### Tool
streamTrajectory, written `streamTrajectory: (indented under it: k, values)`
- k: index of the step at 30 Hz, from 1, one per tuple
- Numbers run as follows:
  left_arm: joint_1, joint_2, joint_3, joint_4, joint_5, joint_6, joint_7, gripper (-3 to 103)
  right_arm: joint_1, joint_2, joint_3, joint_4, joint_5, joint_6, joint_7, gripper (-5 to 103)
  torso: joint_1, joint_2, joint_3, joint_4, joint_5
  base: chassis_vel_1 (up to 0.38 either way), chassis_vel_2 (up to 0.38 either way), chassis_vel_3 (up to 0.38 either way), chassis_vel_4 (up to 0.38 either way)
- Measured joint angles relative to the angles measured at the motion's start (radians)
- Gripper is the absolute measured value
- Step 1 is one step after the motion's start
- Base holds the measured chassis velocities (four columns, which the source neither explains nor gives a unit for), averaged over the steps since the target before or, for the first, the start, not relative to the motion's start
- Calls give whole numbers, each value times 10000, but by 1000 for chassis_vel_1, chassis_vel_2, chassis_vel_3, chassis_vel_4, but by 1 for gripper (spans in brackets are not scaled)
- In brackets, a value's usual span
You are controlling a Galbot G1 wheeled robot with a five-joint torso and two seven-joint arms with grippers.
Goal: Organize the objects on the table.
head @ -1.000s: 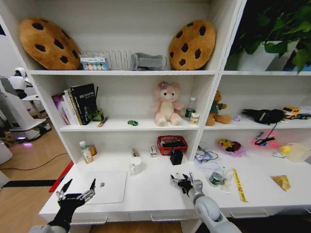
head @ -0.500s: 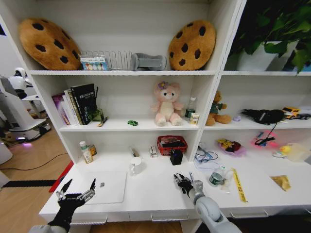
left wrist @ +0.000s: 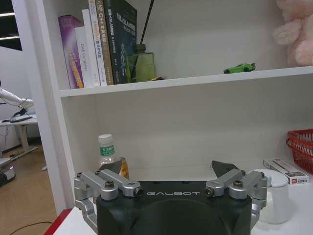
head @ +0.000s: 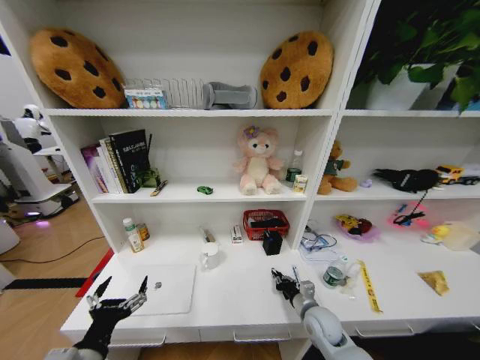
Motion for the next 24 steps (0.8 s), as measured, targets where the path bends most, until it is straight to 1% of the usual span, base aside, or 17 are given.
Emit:
streamTrajectory:
  k: [3, 4, 5, 6, 8, 9, 11, 12, 13, 14, 15, 17, 18, 20, 21, 23, 24]
  values:
    - [0, 0, 0, 0, 0, 0, 0, 100, -38, -209, 99, 200, -62, 238, -143, 12, 1, -3, 3, -4, 6, 0, 0, 0, 0]
    - [0, 0, 0, 0, 0, 0, 0, 100, -61, -454, 225, 444, -164, 416, -258, 12, 0, -3, 2, 0, -3, 0, 0, 0, 0]
    - [0, 0, 0, 0, 0, 0, 0, 100, -68, -633, 289, 616, -153, 534, -295, 12, 0, -3, 2, -2, -2, 0, 0, 0, 0]
    - [0, 0, 0, 0, 0, 0, 0, 100, -68, -633, 289, 616, -153, 534, -295, 12, 0, -3, 2, -2, -2, 0, 0, 0, 0]
    - [0, 0, 0, 0, 0, 0, 0, 100, 121, -1095, 454, 1038, 38, 837, -310, 12, 0, -3, 2, -4, -2, 0, 0, 0, 0]
    - [0, 0, 0, 0, 0, 0, 0, 100, 121, -1095, 454, 1038, 38, 837, -310, 12, 0, -3, 2, -4, -2, 0, 0, 0, 0]
    - [0, 0, 0, 0, 0, 0, 0, 100, 638, -1408, 463, 1086, 111, 1233, -317, 12, 0, -2, 1, -2, -1, 0, 0, 0, 0]
    - [0, 0, 0, 0, 0, 0, 0, 100, 638, -1408, 463, 1086, 111, 1233, -317, 12, 0, -2, 1, -2, -1, 0, 0, 0, 0]
    - [0, 0, 0, 0, 0, 0, 0, 100, 1039, -1573, 405, 977, 46, 1547, -381, 12, 1, -3, 1, 4, -1, 0, 0, 0, 0]
    - [0, 0, 0, 0, 0, 0, 0, 100, 1295, -1680, 346, 861, -36, 1753, -484, 12, 1, -3, 1, 4, -3, 0, 0, 0, 0]
    - [0, 0, 0, 0, 0, 0, 0, 100, 1295, -1680, 346, 861, -36, 1753, -484, 12, 1, -3, 1, 4, -3, 0, 0, 0, 0]
    - [0, 0, 0, 0, 0, 0, 0, 100, 1584, -1786, 245, 663, -122, 2017, -607, 12, 1, -3, 2, 3, -1, 0, 0, 0, 0]
    - [0, 0, 0, 0, 0, 0, 0, 100, 1838, -1850, 119, 396, -197, 2315, -738, 12, 1, -3, 1, -2, -1, 0, 0, 0, 0]
    - [0, 0, 0, 0, 0, 0, 0, 100, 2242, -1869, -100, -110, -335, 2694, -902, 12, 1, -2, 0, -1, -2, 0, 0, 0, 0]
    - [0, 0, 0, 0, 0, 0, 0, 100, 2242, -1869, -100, -110, -335, 2694, -902, 12, 1, -2, 0, -1, -2, 0, 0, 0, 0]
    - [0, 0, 0, 0, 0, 0, 0, 100, 2588, -1803, -307, -633, -667, 3055, -900, 12, 1, -2, 1, -1, -1, 0, 0, 0, 0]
    - [0, 0, 0, 0, 0, 0, 0, 100, 2588, -1803, -307, -633, -667, 3055, -900, 12, 1, -2, 1, -1, -1, 0, 0, 0, 0]
